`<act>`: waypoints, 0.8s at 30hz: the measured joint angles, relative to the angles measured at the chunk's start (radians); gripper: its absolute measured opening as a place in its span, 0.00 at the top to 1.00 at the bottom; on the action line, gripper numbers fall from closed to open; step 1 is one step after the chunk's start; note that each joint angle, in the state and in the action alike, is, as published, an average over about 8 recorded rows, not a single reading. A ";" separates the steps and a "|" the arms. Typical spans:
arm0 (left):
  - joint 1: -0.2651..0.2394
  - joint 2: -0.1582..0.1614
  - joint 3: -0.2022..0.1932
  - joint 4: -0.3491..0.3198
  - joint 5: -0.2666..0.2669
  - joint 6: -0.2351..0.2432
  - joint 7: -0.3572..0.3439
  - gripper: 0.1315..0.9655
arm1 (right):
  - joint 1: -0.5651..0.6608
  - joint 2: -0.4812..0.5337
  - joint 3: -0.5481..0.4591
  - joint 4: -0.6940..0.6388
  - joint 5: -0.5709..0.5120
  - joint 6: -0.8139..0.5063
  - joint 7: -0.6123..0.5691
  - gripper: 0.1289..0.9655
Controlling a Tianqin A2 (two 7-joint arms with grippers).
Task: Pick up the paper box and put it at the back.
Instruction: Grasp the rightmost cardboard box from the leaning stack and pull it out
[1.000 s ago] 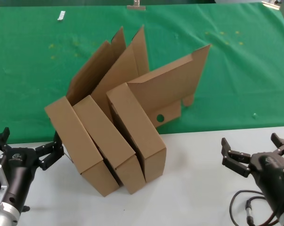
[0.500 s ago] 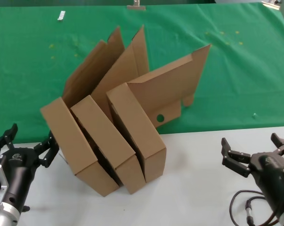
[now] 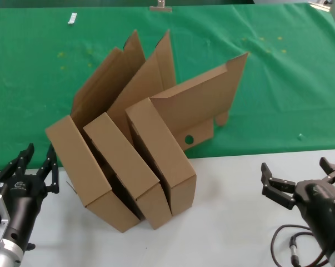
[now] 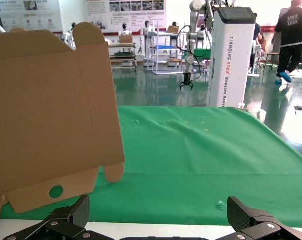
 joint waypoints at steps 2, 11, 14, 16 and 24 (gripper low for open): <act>0.000 0.000 0.000 0.000 0.000 0.000 0.000 0.72 | 0.000 0.000 0.000 0.000 0.000 0.000 0.000 0.00; 0.000 0.000 0.000 0.000 0.000 0.000 0.000 0.87 | 0.000 0.000 0.000 0.000 0.000 0.000 0.000 0.00; 0.000 0.000 0.000 0.000 0.000 0.000 0.000 0.90 | 0.000 0.000 0.000 0.000 0.000 0.000 0.000 0.00; 0.000 0.000 0.000 0.000 0.000 0.000 0.000 0.92 | 0.000 0.000 0.000 0.000 0.000 0.000 0.000 0.00; 0.000 0.000 0.000 0.000 0.000 0.000 0.000 0.97 | 0.000 0.000 0.000 0.000 0.000 0.000 0.000 0.00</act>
